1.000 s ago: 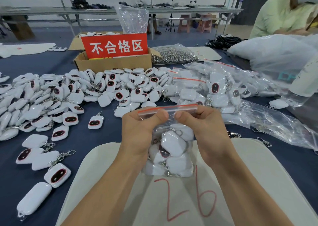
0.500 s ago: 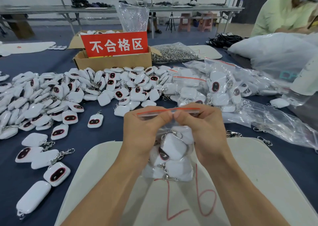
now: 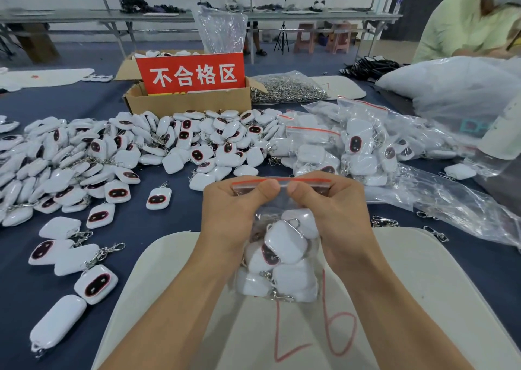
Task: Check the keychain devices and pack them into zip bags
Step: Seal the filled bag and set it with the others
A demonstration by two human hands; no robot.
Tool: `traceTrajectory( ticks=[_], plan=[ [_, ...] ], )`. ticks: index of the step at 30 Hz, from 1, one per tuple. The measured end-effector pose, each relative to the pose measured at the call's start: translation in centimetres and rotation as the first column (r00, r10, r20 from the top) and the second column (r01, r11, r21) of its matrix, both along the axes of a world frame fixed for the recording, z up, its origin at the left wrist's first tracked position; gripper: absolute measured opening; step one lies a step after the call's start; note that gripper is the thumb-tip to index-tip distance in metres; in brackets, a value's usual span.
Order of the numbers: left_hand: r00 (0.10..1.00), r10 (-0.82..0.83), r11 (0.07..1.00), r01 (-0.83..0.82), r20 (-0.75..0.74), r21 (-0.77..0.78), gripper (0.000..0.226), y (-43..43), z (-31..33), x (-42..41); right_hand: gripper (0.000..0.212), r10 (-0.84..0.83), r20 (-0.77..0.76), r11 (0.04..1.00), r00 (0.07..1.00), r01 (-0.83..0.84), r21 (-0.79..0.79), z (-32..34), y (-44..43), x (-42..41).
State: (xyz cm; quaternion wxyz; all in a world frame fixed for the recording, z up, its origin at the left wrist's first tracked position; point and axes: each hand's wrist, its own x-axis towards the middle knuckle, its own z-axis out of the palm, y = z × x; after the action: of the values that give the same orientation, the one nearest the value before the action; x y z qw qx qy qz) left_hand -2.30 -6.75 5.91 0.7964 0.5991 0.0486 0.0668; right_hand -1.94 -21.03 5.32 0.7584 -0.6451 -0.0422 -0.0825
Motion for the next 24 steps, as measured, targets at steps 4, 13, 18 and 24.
traceTrajectory(
  ticks=[4, 13, 18, 24],
  plan=[
    [0.999, 0.038, 0.999, -0.038, -0.016, 0.012, 0.015, 0.3, -0.3, 0.2, 0.009, 0.093, -0.136, 0.995, 0.986, -0.087, 0.054, 0.4, -0.8, 0.1],
    [0.999, 0.043, 0.990, -0.044, 0.012, 0.135, 0.030, 1.3, -0.5, 1.1, 0.027, 0.003, -0.223, 0.993, 0.975, 0.023, 0.114, 0.3, -1.5, 0.7],
    [0.994, 0.107, 0.979, -0.111, 0.035, 0.170, 0.028, 1.3, -1.1, 1.4, 0.033, 0.085, -0.257, 0.984, 0.963, -0.040, 0.176, 0.4, -1.8, 0.8],
    [1.000, 0.019, 0.984, -0.019, 0.003, 0.179, 0.030, 2.0, -1.1, 1.7, 0.038, 0.019, -0.243, 0.985, 0.970, 0.023, 0.171, 0.0, -1.8, 0.9]
  ],
)
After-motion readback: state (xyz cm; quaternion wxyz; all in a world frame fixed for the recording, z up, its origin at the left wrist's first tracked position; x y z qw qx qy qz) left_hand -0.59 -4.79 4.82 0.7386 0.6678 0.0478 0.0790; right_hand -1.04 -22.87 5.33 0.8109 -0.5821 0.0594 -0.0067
